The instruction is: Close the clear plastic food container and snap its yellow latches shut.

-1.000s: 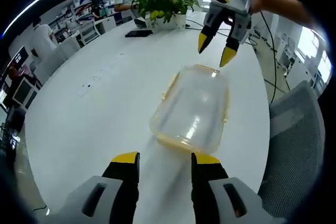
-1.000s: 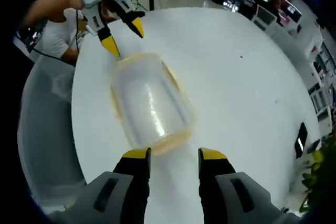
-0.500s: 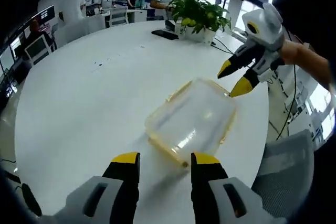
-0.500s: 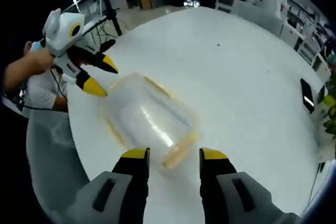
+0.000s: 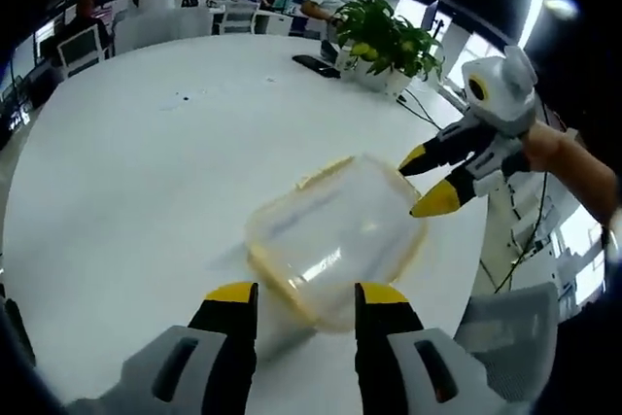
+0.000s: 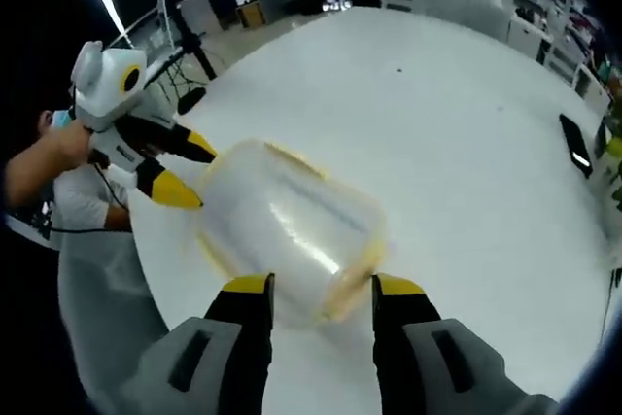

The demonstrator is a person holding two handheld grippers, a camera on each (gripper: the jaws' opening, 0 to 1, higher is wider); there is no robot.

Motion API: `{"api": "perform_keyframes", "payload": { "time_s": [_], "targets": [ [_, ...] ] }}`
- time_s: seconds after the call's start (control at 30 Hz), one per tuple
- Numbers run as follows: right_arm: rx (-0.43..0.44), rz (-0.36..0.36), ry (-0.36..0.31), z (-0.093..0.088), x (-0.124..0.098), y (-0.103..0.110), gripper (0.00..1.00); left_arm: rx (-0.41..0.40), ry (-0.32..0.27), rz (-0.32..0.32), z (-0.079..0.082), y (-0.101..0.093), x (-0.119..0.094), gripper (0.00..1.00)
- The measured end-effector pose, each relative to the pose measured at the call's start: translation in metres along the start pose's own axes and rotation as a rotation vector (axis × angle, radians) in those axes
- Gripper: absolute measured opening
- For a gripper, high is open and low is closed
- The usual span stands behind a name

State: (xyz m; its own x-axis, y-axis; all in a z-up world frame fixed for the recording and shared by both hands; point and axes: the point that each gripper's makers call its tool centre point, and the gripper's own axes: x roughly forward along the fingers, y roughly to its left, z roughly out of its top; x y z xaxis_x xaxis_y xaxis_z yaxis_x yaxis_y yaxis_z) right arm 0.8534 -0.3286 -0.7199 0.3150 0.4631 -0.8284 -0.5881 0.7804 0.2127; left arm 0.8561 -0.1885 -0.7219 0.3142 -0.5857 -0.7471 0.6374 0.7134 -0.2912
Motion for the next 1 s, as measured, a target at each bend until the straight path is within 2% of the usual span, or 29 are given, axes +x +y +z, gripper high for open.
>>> {"api": "perform_keyframes", "payload": {
  "time_s": [0.07, 0.23, 0.5, 0.53, 0.57, 0.6, 0.77, 1.0],
  "targets": [
    [0.016, 0.001, 0.005, 0.0, 0.0, 0.0, 0.38, -0.051, 0.013, -0.016, -0.003, -0.003, 0.003, 0.35],
    [0.041, -0.003, 0.01, -0.001, 0.002, 0.001, 0.4, -0.081, 0.003, -0.032, -0.002, -0.003, 0.007, 0.38],
    [0.122, -0.008, 0.022, 0.0, 0.007, 0.003, 0.4, -0.069, 0.001, -0.034, 0.0, -0.003, 0.01, 0.36],
    [0.156, -0.004, 0.07, -0.009, 0.006, 0.005, 0.39, -0.067, 0.003, -0.042, 0.001, -0.005, 0.011, 0.36],
    [0.164, -0.02, 0.027, -0.001, 0.01, 0.001, 0.39, -0.093, 0.003, -0.041, 0.001, -0.004, 0.013, 0.34],
    [0.151, -0.018, 0.038, -0.002, 0.011, 0.002, 0.38, -0.127, 0.014, -0.033, 0.0, -0.003, 0.013, 0.34],
    [0.156, -0.023, 0.072, -0.001, 0.012, 0.002, 0.38, -0.103, 0.022, -0.033, 0.004, -0.006, 0.011, 0.33],
    [0.161, -0.018, 0.063, -0.001, 0.01, 0.004, 0.39, -0.101, 0.013, -0.035, 0.004, -0.007, 0.011, 0.35]
  ]
}}
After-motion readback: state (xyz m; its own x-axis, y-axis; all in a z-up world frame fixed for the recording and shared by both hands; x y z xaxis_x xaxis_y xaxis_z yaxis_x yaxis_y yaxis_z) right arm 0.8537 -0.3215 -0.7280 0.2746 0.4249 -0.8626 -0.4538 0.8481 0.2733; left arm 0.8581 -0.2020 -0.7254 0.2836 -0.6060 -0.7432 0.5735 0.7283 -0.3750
